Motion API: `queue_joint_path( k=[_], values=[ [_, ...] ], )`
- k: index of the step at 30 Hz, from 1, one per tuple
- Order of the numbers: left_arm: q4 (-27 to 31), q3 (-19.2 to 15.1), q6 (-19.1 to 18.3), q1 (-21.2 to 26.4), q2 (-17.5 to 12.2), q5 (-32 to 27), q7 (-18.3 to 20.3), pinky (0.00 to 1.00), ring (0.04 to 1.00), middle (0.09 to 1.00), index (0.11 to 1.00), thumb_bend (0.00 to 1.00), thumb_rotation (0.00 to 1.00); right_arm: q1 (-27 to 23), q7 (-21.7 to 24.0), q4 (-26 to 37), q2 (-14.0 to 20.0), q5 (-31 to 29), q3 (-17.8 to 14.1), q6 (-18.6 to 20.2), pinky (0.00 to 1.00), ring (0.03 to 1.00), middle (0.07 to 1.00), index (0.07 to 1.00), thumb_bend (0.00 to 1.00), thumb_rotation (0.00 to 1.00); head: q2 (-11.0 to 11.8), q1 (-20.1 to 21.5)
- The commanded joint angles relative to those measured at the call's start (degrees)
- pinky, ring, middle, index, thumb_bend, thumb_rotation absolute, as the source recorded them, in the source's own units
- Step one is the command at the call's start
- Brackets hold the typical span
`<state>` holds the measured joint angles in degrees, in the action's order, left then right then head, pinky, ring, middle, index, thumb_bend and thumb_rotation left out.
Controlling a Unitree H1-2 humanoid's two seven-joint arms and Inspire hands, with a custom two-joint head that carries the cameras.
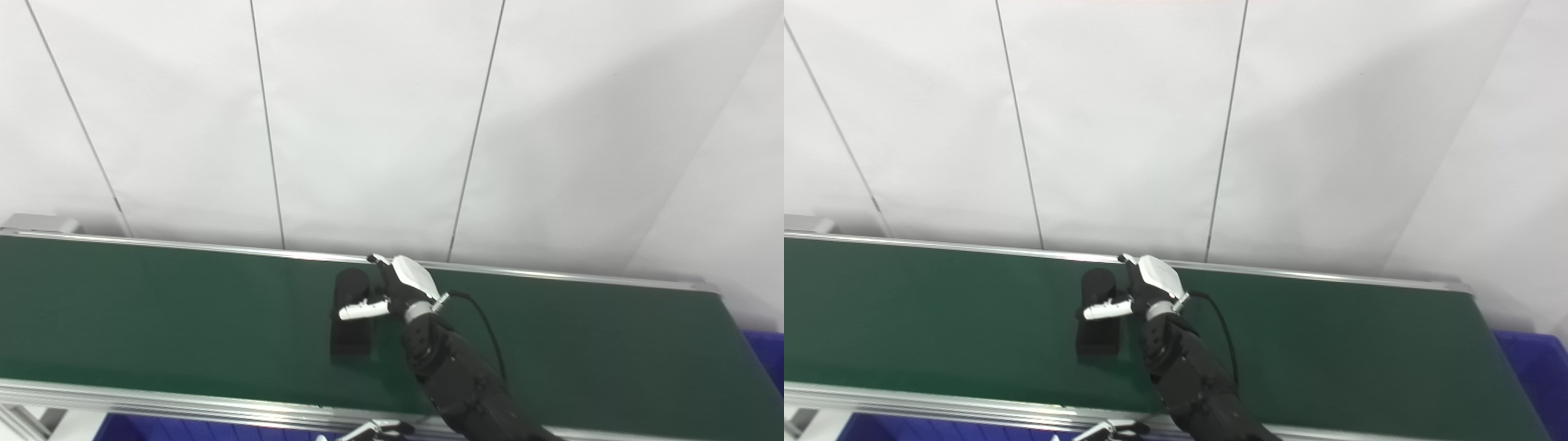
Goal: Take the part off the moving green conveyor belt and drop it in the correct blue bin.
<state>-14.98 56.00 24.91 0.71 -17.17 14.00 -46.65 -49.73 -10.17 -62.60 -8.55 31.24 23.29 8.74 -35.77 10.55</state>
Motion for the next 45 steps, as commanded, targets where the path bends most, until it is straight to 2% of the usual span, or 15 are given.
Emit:
queue_joint_path(
  k=[1,11,14,18,19,20,21,23,24,25,27,30,34,40,45],
  values=[
    [1.59,-0.42,2.01,0.21,-0.89,1.35,-0.81,0.44,0.539,0.649,0.713,0.74,0.53,-2.34,-0.24,-2.08,-2.01,0.00,1.04,-3.43,0.78,0.878,0.922,0.920,0.93,0.44,-0.05,0.10],
    [2.34,-0.26,2.02,-0.40,-2.69,0.74,-1.05,0.49,0.567,0.667,0.722,0.78,0.51,-2.65,-4.83,-10.26,-3.96,-0.10,2.61,-8.13,0.75,0.860,0.912,0.901,0.91,0.47,-1.32,0.44],
    [2.62,-0.21,2.02,-0.48,-3.12,0.67,-1.19,0.50,0.571,0.668,0.723,0.78,0.51,-2.53,-5.93,-12.05,-4.51,0.13,3.14,-9.26,0.73,0.847,0.901,0.895,0.91,0.46,-1.50,0.36],
    [2.91,-0.26,2.02,-0.64,-3.59,0.74,-1.25,0.51,0.584,0.669,0.722,0.78,0.48,-1.46,-8.09,-12.76,-4.86,-0.74,2.86,-13.19,0.64,0.810,0.868,0.852,0.87,0.36,-2.04,0.34],
    [2.74,-0.23,2.02,-0.60,-3.64,1.26,-1.85,0.51,0.584,0.668,0.717,0.78,0.49,-1.16,-8.94,-12.76,-4.89,-1.05,2.61,-14.50,0.59,0.728,0.794,0.795,0.78,0.20,-2.10,0.39],
    [2.52,-0.12,2.02,-0.48,-3.70,1.68,-2.46,0.51,0.580,0.666,0.711,0.78,0.50,-0.99,-9.39,-12.76,-4.87,-1.30,2.48,-15.41,0.53,0.632,0.647,0.747,0.67,0.10,-2.16,0.46],
    [2.35,-0.02,2.02,-0.37,-3.74,1.92,-2.90,0.51,0.580,0.662,0.706,0.78,0.50,-0.93,-9.54,-12.80,-4.84,-1.55,2.38,-15.99,0.46,0.539,0.554,0.695,0.59,0.04,-2.20,0.48],
    [2.19,0.22,2.02,-0.13,-3.89,1.83,-3.35,0.51,0.586,0.659,0.702,0.78,0.49,-0.92,-8.95,-12.77,-4.74,-2.29,2.07,-16.59,0.39,0.444,0.528,0.612,0.53,0.01,-2.26,0.51],
    [2.30,0.30,2.02,-0.06,-4.00,1.39,-3.22,0.51,0.586,0.658,0.701,0.77,0.49,-0.83,-8.66,-12.68,-4.65,-2.68,1.91,-16.97,0.38,0.431,0.524,0.585,0.53,0.00,-2.26,0.50],
    [2.37,0.37,2.02,0.04,-4.11,0.94,-3.11,0.51,0.586,0.653,0.697,0.78,0.47,-0.77,-8.44,-12.61,-4.58,-2.93,1.85,-17.27,0.39,0.439,0.539,0.514,0.52,0.00,-2.30,0.57],
    [2.34,0.58,2.02,0.34,-4.31,0.45,-3.15,0.52,0.585,0.651,0.694,0.78,0.46,-0.58,-8.18,-12.38,-4.33,-3.30,1.89,-17.75,0.40,0.443,0.549,0.487,0.51,0.00,-2.32,0.67],
    [2.10,0.72,2.02,0.85,-4.58,-0.10,-2.95,0.51,0.569,0.656,0.692,0.78,0.45,-0.02,-8.89,-12.02,-3.84,-3.50,2.07,-19.17,0.42,0.442,0.553,0.477,0.51,0.00,-2.31,0.73],
    [1.42,0.79,2.02,1.61,-4.92,-0.80,-3.01,0.50,0.558,0.662,0.691,0.78,0.44,1.11,-11.61,-11.44,-3.31,-3.84,1.59,-22.11,0.35,0.484,0.584,0.475,0.49,0.00,-2.34,1.01],
    [0.20,1.33,2.02,2.80,-5.43,-1.02,-3.88,0.49,0.553,0.670,0.697,0.78,0.44,2.52,-13.97,-9.40,-2.59,-4.38,0.46,-23.45,0.36,0.477,0.575,0.483,0.49,0.00,-2.57,1.63],
    [0.27,0.61,2.02,2.82,-5.82,-1.78,-2.91,0.48,0.577,0.672,0.699,0.77,0.43,5.81,-16.33,-3.07,-1.30,-4.17,-0.63,-22.62,0.38,0.473,0.551,0.487,0.49,0.00,-2.96,1.82]
  ],
)
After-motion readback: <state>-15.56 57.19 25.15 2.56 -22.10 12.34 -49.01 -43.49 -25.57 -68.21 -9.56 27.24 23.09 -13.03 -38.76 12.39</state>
